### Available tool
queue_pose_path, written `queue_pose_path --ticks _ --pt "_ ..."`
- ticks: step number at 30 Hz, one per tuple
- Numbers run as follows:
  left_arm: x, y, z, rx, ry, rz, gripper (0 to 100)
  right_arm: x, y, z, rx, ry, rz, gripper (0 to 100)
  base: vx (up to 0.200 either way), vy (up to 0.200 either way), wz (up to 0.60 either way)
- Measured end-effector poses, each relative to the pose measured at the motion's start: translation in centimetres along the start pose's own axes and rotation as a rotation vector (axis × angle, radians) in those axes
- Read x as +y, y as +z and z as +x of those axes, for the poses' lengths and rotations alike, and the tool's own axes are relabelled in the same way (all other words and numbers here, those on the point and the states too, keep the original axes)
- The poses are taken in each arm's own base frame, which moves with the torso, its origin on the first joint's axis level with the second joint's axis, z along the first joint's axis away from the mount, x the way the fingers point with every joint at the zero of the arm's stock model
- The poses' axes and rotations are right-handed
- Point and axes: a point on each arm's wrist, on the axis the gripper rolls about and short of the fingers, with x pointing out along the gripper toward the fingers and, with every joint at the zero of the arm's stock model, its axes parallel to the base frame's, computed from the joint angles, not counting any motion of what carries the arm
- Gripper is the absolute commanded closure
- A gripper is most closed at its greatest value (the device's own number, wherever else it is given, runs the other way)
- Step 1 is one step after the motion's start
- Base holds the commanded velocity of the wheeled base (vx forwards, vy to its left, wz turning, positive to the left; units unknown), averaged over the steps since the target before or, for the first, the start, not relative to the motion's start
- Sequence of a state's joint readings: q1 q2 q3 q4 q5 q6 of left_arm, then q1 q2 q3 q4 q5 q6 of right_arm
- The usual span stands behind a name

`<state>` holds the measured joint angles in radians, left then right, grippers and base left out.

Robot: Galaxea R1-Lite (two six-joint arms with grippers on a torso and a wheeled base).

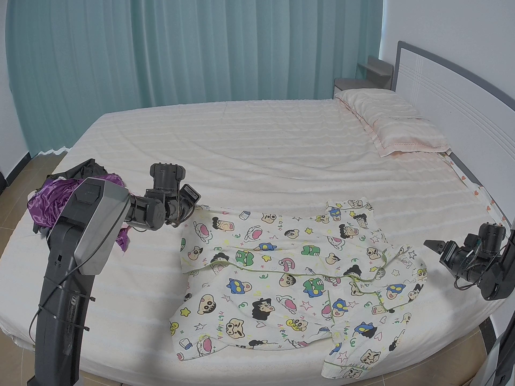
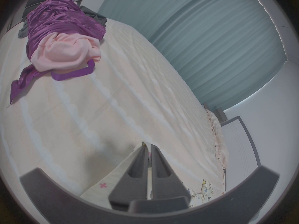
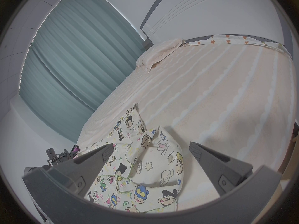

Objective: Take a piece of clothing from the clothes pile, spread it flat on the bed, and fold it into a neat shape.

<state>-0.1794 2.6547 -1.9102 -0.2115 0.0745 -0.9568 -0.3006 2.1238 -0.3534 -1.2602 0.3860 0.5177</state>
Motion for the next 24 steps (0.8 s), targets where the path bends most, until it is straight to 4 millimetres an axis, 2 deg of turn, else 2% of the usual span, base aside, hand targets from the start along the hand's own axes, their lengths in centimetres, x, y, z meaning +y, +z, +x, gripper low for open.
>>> queue_pose_path --ticks 6,10,13,17,24 --pt "1.5 0.1 1.2 0.016 0.097 -0.005 0 -0.1 -0.2 -0.1 0.007 -0.002 0.000 0 0.000 0.000 0.00" --pt "2.1 0.9 1.2 0.009 0.115 -0.018 0 -0.1 -0.2 -0.2 -0.006 0.005 -0.003 0 0.000 0.000 0.00" --pt "1.5 2.5 0.3 -0.011 0.097 -0.034 0 0.1 -0.2 -0.4 -0.030 0.018 -0.010 0 0.000 0.000 0.00" --pt "1.2 3.7 -1.1 0.000 0.076 -0.051 0 0.1 -0.2 -0.6 -0.043 0.026 -0.014 0 0.000 0.000 0.00" --pt "2.0 3.3 -4.3 0.071 0.058 -0.069 0 1.1 -0.4 -0.2 -0.041 0.059 -0.014 0 0.000 0.000 0.00"
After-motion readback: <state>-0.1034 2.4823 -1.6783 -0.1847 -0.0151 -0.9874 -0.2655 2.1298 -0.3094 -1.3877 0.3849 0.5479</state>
